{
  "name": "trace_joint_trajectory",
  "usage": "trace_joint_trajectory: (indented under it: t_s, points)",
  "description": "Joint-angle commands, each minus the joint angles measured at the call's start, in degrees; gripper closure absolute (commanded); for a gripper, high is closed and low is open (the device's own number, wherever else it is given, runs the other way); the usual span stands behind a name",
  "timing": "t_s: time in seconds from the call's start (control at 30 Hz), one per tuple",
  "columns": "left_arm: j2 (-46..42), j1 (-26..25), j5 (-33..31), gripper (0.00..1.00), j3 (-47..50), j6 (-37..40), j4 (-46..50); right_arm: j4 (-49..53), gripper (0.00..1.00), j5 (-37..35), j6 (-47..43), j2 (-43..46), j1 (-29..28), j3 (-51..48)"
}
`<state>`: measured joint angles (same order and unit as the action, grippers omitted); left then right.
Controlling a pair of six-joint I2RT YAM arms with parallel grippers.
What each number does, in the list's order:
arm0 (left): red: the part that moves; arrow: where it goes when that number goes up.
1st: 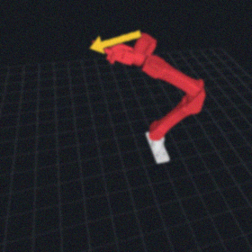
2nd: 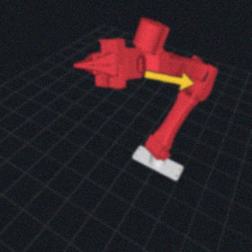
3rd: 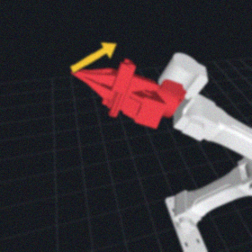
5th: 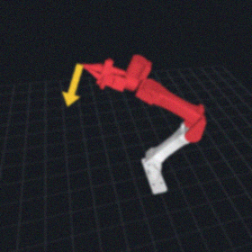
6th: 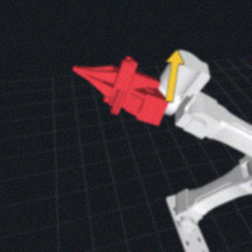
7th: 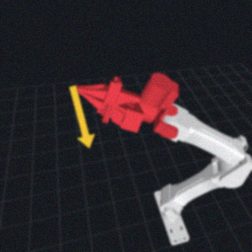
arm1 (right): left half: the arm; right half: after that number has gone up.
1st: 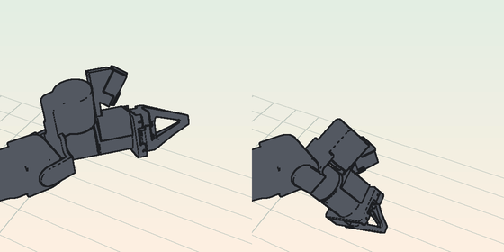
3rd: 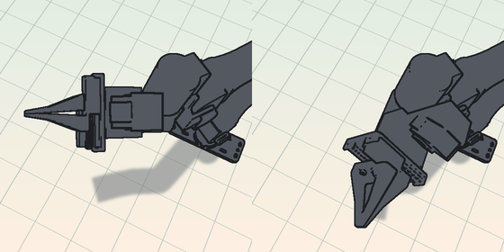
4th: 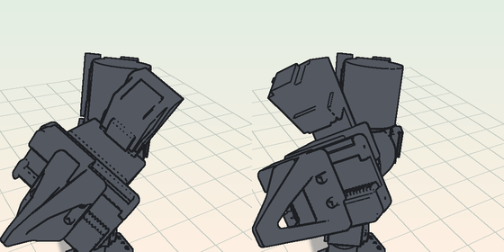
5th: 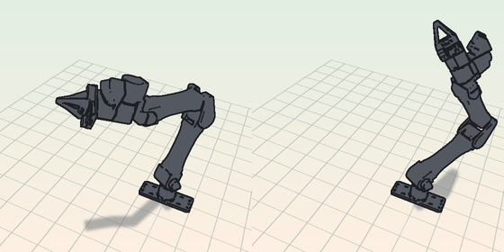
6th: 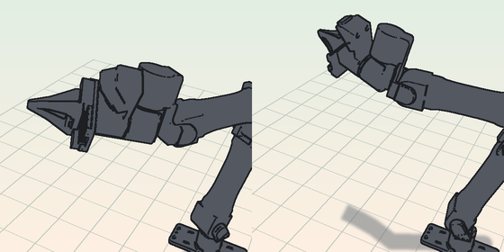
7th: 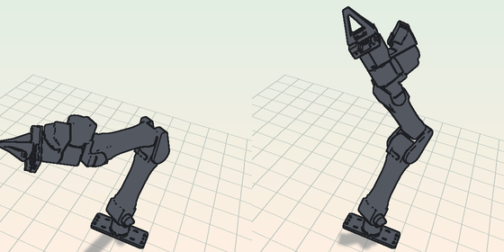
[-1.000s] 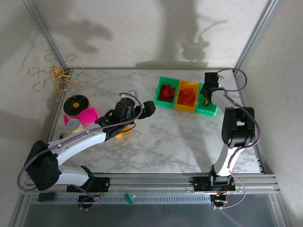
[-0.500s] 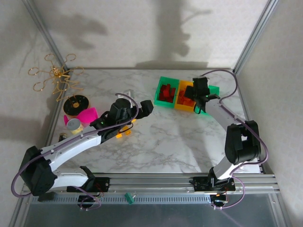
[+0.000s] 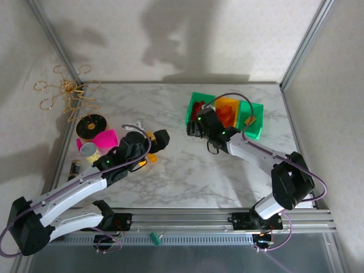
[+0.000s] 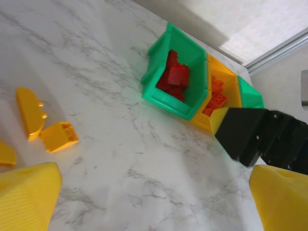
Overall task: Sort the legos into containers by color
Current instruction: Pick up the lego from the center of the table.
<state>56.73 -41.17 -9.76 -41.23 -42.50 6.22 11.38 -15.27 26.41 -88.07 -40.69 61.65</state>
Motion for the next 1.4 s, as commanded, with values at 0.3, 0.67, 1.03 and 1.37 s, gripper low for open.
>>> trace_joint_trajectory:
  t_s: [0.3,0.67,1.03,1.37]
  points:
    - [-8.13,0.39,-7.76,0.0,4.34,-6.1,6.94,-7.56,0.13,4.13,-0.9,-10.24,-9.46,0.42]
    - [-11.55,0.91,-10.68,0.0,5.26,-7.46,10.52,-9.65,0.17,9.2,-4.69,-23.39,-10.64,10.46]
    - [-12.08,1.59,-11.5,0.0,5.19,-6.56,10.7,-8.12,0.33,11.13,-11.09,-34.24,-11.17,20.93]
    - [-11.14,2.14,-11.02,0.0,5.26,-6.35,9.66,-6.87,0.43,14.67,-13.47,-39.1,-11.24,24.93]
